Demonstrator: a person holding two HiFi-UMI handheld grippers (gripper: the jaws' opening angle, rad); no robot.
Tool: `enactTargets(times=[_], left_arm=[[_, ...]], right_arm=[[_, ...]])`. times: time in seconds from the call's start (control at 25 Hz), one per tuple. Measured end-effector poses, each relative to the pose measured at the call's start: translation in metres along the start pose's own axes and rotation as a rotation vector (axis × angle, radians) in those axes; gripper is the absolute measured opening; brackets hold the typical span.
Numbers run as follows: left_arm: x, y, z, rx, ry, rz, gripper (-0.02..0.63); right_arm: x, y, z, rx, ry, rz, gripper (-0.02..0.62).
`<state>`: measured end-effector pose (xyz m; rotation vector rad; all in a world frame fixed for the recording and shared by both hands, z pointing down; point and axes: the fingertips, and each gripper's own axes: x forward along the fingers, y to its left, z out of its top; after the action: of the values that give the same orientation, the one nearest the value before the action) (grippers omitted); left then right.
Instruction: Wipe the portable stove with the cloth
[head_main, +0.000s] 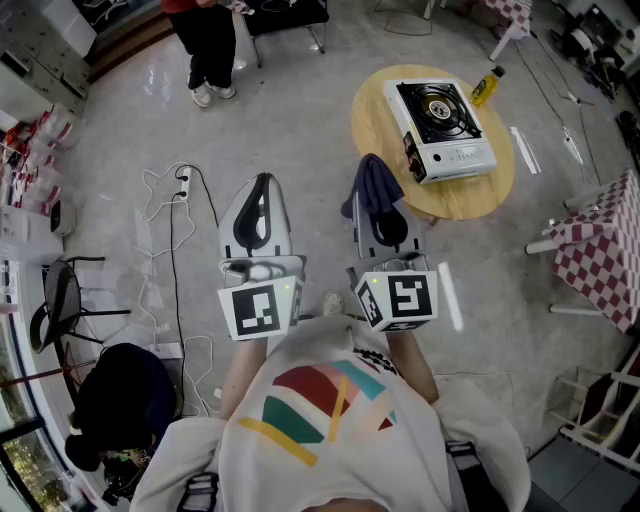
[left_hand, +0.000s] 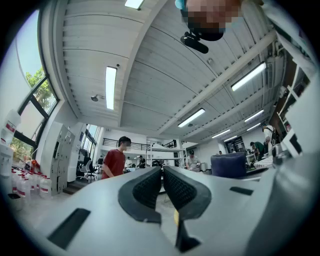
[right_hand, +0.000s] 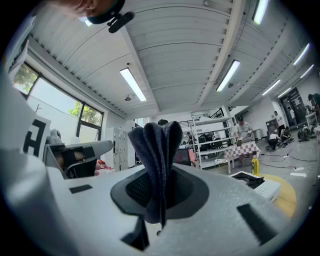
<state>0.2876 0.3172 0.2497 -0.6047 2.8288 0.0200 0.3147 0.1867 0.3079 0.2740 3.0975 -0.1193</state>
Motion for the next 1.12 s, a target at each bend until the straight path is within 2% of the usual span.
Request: enactTargets(times=[0.32,0.68,0.92,1.12], left_arm=[[0.002,0.001,0.000,-0.006,-0.003,0.008,0.014],[0.015,0.011,0.000,-0.010,-0.019,0.048,0.014],[0.025,0.016,-0.008,0.013,-0.018,0.067,0.014],[0.040,0.033,-0.025,-0.011,0.005,0.096,0.014]], right_arm=[[0.001,-0.002,0.002,-0.030,-0.008,0.003,0.032],[0.008,-0.020,0.008,0.009,-0.054,0.004,0.032],[0.021,-0.030,-0.003,0.035,-0.041,0.023,0.032],[0.040,-0.033,-0.013,0.048,-0.010,0.043,0.032]])
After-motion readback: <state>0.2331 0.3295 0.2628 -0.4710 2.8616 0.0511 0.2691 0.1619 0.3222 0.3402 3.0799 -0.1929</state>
